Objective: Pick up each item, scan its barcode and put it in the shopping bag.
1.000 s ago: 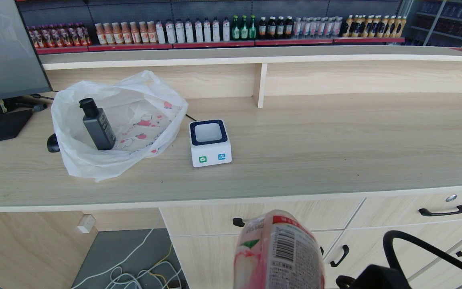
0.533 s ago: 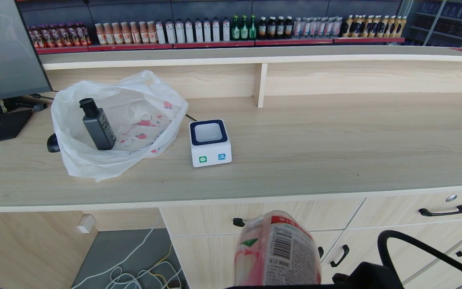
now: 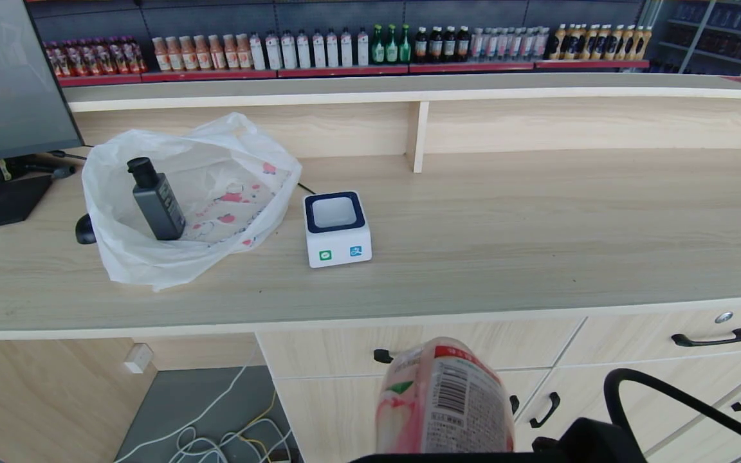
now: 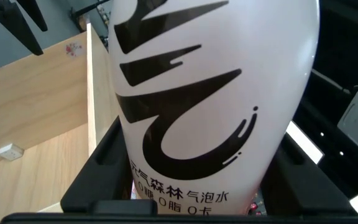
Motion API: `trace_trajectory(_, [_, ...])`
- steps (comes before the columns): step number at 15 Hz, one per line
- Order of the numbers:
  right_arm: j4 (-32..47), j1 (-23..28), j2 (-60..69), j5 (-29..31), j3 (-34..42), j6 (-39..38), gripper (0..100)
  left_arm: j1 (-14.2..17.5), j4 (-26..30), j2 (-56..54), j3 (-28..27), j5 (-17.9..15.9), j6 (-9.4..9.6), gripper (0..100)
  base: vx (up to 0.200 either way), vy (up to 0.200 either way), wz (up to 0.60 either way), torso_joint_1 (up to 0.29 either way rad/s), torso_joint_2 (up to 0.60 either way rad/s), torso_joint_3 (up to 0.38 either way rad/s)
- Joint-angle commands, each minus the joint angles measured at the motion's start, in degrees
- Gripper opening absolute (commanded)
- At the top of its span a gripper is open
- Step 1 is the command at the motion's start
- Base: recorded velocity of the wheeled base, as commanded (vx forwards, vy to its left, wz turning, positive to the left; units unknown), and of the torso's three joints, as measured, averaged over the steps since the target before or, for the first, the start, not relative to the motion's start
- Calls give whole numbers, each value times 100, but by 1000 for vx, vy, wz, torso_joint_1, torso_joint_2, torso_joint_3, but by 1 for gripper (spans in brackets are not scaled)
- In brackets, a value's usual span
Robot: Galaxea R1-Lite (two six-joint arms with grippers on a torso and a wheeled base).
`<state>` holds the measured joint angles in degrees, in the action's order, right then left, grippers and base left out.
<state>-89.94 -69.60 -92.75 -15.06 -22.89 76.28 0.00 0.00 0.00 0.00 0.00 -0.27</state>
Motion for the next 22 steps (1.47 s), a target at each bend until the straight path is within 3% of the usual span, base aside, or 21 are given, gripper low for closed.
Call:
trace_trajectory(1, [-6, -1, 2, 38, -5, -8, 0, 0, 0, 0, 0, 0, -8, 100, 0, 0, 0, 0, 0, 0])
trace_trajectory(4, [-6, -1, 2, 345, -13, -368, 0, -9, 0, 0, 0, 0, 0, 100, 0, 0, 0, 0, 0, 0])
trace_trajectory(7, [-6, -10, 81, 1198, 180, -966, 0, 0, 0, 0, 0, 0, 0, 100, 0, 0, 0, 0, 0, 0])
trace_trajectory(12, [-6, -1, 187, 1286, 268, -2170, 0, 0, 0, 0, 0, 0, 0, 100, 0, 0, 0, 0, 0, 0])
trace_trajectory(14, [-6, 16, 222, 1426, 356, -3013, 0, -9, 0, 0, 0, 0, -8, 100, 0, 0, 0, 0, 0, 0])
trace_trajectory(17, [-6, 306, 222, 1611, 505, -4991, 0, -9, 0, 0, 0, 0, -8, 100, 0, 0, 0, 0, 0, 0])
trace_trajectory(20, [-6, 561, 64, 1620, 162, -5843, 0, -9, 0, 0, 0, 0, 0, 100, 0, 0, 0, 0, 0, 0])
trace_trajectory(22, [-6, 1414, -59, 1585, -365, -6722, 0, 0, 0, 0, 0, 0, -8, 100, 0, 0, 0, 0, 0, 0])
